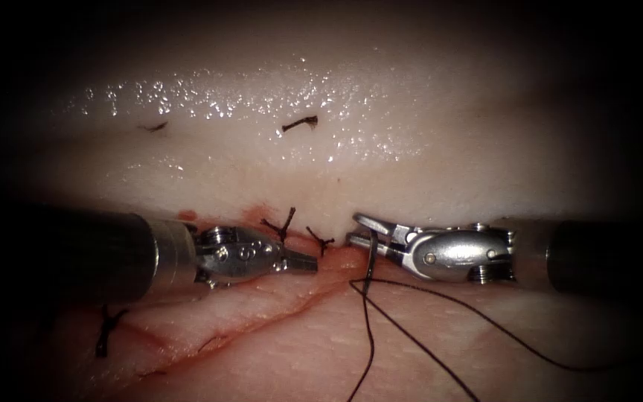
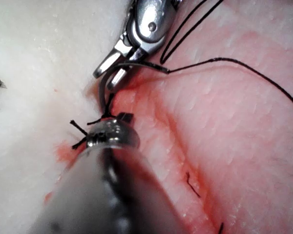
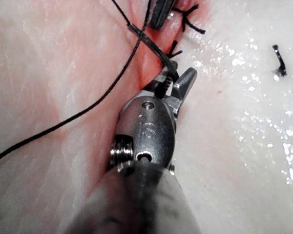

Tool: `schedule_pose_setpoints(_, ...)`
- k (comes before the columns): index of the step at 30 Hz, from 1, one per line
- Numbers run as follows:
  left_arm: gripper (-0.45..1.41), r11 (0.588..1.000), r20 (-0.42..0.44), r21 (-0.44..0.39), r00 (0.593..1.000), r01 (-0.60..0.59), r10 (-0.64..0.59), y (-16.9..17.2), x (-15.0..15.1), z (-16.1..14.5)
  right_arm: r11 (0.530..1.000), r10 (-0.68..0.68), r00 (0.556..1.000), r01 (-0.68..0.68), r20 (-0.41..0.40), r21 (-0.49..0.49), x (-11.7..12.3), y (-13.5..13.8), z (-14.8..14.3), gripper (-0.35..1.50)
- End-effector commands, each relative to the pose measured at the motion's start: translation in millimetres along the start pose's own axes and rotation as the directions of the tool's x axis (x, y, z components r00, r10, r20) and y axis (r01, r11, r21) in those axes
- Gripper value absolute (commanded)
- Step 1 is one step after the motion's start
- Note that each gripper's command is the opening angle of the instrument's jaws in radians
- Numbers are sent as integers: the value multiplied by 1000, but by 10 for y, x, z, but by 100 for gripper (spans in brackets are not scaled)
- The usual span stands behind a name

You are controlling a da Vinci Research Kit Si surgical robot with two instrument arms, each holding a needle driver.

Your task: Wound Closure

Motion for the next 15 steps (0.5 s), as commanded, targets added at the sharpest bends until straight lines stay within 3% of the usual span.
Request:
schedule_pose_setpoints(1,1,1000,-1,0,1000,0,0,-1,0,9,1000,4,1000,-4,-3,0,-1,-2,11,-35)
schedule_pose_setpoints(15,-1,1000,-1,2,1000,2,-2,1,2,10,1000,13,1000,-13,-12,24,2,-1,25,-35)
